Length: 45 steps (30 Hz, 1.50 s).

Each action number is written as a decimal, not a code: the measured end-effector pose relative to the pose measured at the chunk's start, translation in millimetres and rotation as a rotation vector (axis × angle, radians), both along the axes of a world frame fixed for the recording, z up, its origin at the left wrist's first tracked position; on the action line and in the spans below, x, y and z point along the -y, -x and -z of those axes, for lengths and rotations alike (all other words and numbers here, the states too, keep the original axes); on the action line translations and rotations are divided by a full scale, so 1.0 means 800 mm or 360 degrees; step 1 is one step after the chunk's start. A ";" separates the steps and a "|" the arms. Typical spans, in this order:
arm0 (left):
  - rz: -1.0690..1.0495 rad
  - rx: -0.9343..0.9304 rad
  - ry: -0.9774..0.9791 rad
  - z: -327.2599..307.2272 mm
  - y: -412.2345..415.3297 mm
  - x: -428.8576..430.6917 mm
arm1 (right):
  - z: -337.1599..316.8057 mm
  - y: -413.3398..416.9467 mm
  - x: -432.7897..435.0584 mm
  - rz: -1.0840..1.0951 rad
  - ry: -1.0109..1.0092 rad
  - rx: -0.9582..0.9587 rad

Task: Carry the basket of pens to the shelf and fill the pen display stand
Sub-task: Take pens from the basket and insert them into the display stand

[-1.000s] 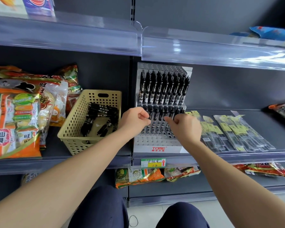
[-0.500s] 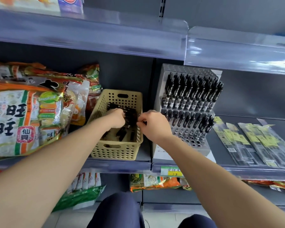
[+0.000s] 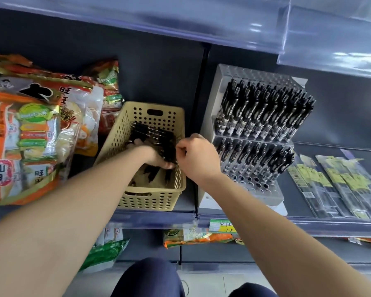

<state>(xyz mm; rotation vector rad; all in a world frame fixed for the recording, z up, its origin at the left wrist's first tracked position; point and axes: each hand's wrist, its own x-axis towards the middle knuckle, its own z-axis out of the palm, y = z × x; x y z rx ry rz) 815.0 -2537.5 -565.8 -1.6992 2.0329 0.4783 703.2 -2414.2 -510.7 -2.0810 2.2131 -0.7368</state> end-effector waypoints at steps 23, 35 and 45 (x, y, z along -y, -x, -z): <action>-0.0191 -0.0606 0.0296 -0.016 -0.019 -0.008 | 0.000 -0.003 0.001 0.0018 -0.0013 0.0062; -0.0789 -0.2367 0.0303 -0.103 -0.024 -0.032 | -0.006 -0.007 -0.004 0.0074 -0.0069 0.0036; -0.1562 -0.3430 -0.0019 -0.148 -0.020 -0.039 | -0.039 -0.044 -0.018 -0.0190 -0.0244 0.0746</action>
